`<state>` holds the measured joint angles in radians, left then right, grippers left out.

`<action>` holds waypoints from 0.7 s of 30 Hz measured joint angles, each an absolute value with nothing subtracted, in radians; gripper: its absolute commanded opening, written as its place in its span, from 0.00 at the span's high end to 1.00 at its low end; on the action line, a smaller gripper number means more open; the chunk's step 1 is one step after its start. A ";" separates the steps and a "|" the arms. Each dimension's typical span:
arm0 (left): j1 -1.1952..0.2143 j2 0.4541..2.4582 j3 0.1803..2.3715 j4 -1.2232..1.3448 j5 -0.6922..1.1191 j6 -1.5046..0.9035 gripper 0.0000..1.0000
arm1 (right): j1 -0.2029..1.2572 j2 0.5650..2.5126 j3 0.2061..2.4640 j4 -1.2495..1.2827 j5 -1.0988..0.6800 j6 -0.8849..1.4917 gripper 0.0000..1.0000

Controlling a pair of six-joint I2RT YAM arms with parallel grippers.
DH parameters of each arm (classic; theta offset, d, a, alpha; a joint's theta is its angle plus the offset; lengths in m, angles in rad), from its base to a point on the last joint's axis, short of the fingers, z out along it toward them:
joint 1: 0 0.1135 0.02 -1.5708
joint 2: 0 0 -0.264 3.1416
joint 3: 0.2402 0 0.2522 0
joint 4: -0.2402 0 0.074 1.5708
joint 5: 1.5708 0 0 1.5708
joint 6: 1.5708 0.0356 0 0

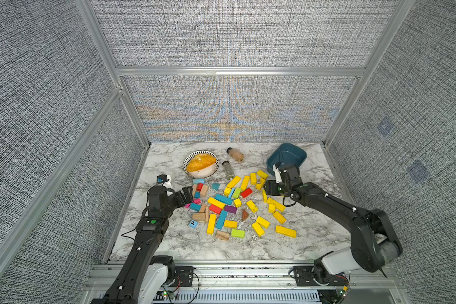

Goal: Pick out the yellow building blocks
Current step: Pick up the building block from the center of the board.

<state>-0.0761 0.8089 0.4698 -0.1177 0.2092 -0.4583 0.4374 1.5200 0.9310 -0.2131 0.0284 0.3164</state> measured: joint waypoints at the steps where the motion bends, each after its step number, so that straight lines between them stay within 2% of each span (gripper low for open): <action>1: -0.076 0.787 0.456 -0.129 0.209 -0.468 0.01 | 0.450 1.548 0.943 -0.224 0.030 0.321 0.28; 4: -0.076 0.727 0.418 -0.151 0.209 -0.492 0.01 | 0.484 1.618 0.971 -0.244 0.047 0.345 0.30; 8: -0.076 0.668 0.381 -0.163 0.209 -0.514 0.00 | 0.515 1.695 1.001 -0.257 0.066 0.369 0.38; 17: -0.077 0.636 0.362 -0.165 0.208 -0.535 0.00 | 0.531 1.798 1.045 -0.273 0.133 0.417 0.75; 21: -0.077 0.648 0.362 -0.164 0.209 -0.535 0.00 | 0.531 1.812 1.055 -0.273 0.151 0.429 0.95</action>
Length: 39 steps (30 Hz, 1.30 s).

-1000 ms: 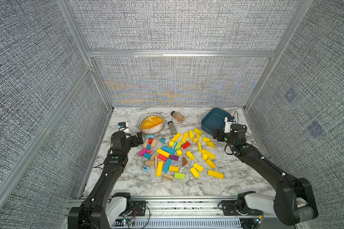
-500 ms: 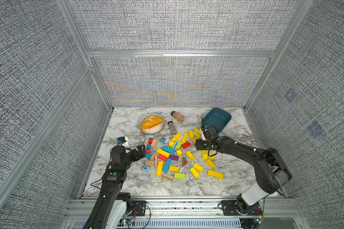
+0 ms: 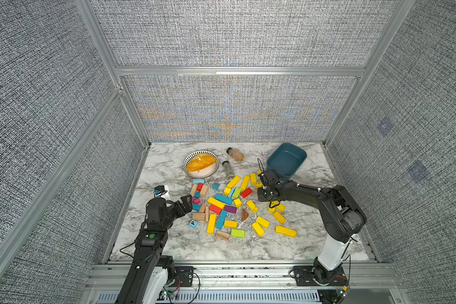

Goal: Pick out the yellow building blocks
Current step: Pick up the building block from the center of the board, then place the building block in the storage box.

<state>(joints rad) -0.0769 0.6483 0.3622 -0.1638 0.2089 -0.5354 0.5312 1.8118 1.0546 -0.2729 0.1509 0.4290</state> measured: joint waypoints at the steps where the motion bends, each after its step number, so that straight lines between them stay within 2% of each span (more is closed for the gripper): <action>1: -0.077 0.653 0.362 -0.163 0.210 -0.537 0.00 | 0.531 1.812 1.055 -0.273 0.153 0.430 0.95; 5: -0.077 0.662 0.367 -0.163 0.213 -0.543 0.00 | 0.531 1.779 1.055 -0.283 0.160 0.430 0.99; 10: -0.077 0.693 0.376 -0.157 0.234 -0.551 0.00 | 0.522 1.623 1.089 -0.302 0.188 0.426 1.00; 14: -0.077 0.763 0.388 -0.153 0.271 -0.554 0.01 | 0.441 1.579 1.162 -0.294 0.215 0.399 1.00; 22: -0.083 0.884 0.473 -0.147 0.342 -0.537 0.03 | 0.229 1.898 1.488 -0.328 0.193 0.351 1.00; 27: -0.083 0.912 0.505 -0.151 0.352 -0.512 0.04 | 0.176 2.086 1.661 -0.355 0.139 0.339 1.00; 32: -0.093 0.952 0.540 -0.161 0.364 -0.501 0.05 | 0.170 2.190 1.713 -0.374 0.089 0.337 1.00; 34: -0.098 0.968 0.556 -0.162 0.367 -0.498 0.06 | 0.171 2.212 1.713 -0.378 0.084 0.338 0.96; 39: -0.120 0.999 0.585 -0.163 0.367 -0.495 0.06 | 0.169 2.243 1.728 -0.384 0.065 0.337 0.66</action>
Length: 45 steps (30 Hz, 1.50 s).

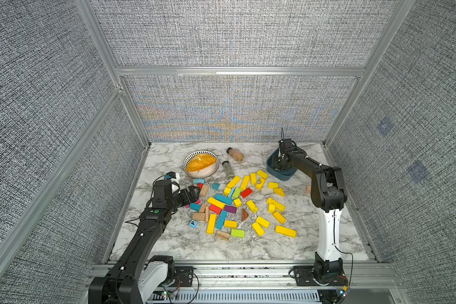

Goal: Pick out the yellow building blocks
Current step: Place the building block in the storage box, then adjust the storage box at the center of the board.

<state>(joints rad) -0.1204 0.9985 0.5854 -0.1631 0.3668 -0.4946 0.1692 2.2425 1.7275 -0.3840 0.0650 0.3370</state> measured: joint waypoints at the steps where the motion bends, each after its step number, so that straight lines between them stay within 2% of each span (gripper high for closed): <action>1: -0.124 1.002 0.588 -0.163 0.366 -0.494 0.06 | 0.168 2.243 1.731 -0.386 0.062 0.334 0.64; 7: -0.153 1.027 0.606 -0.165 0.354 -0.494 0.06 | 0.166 2.199 1.738 -0.402 0.043 0.307 0.49; 10: -0.162 1.033 0.607 -0.164 0.340 -0.495 0.06 | 0.170 2.111 1.708 -0.404 0.039 0.271 0.47; 17: -0.176 1.066 0.587 -0.079 0.354 -0.527 0.06 | 0.217 1.822 1.420 -0.300 -0.062 0.027 0.37; 19: -0.179 1.085 0.599 -0.069 0.366 -0.529 0.06 | 0.235 1.826 1.382 -0.311 -0.091 -0.044 0.38; 24: -0.183 1.089 0.619 -0.053 0.394 -0.527 0.06 | 0.240 1.926 1.455 -0.390 -0.054 -0.150 0.39; 28: -0.184 1.065 0.605 -0.046 0.395 -0.527 0.06 | 0.252 1.969 1.493 -0.415 -0.023 -0.186 0.42; 33: -0.186 1.037 0.575 -0.039 0.394 -0.531 0.06 | 0.264 2.027 1.539 -0.422 0.003 -0.204 0.51; 38: -0.186 1.022 0.559 -0.039 0.393 -0.536 0.06 | 0.260 2.059 1.547 -0.431 0.030 -0.202 0.63; 43: -0.186 1.007 0.545 -0.036 0.394 -0.551 0.06 | 0.262 2.059 1.539 -0.429 0.036 -0.183 0.81; 45: -0.186 0.999 0.537 -0.036 0.393 -0.555 0.06 | 0.262 2.059 1.539 -0.426 0.017 -0.165 0.84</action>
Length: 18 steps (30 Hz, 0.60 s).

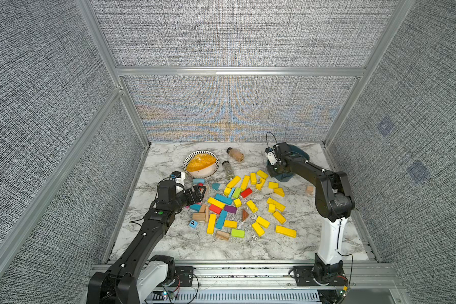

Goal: Pick out the yellow building blocks
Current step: Adjust the storage box at the center of the board.

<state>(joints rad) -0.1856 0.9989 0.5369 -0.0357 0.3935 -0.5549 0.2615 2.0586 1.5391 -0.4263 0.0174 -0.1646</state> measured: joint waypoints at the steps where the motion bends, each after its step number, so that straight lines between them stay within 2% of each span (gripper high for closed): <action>1: -0.186 0.993 0.533 -0.035 0.392 -0.558 0.06 | 0.262 2.059 1.539 -0.426 0.011 -0.155 0.85; 9: -0.186 0.933 0.527 -0.046 0.366 -0.569 0.06 | 0.303 2.058 1.526 -0.399 -0.035 -0.061 0.90; 18: -0.229 0.952 0.537 -0.088 0.354 -0.587 0.10 | 0.360 2.053 1.468 -0.268 -0.020 0.152 0.92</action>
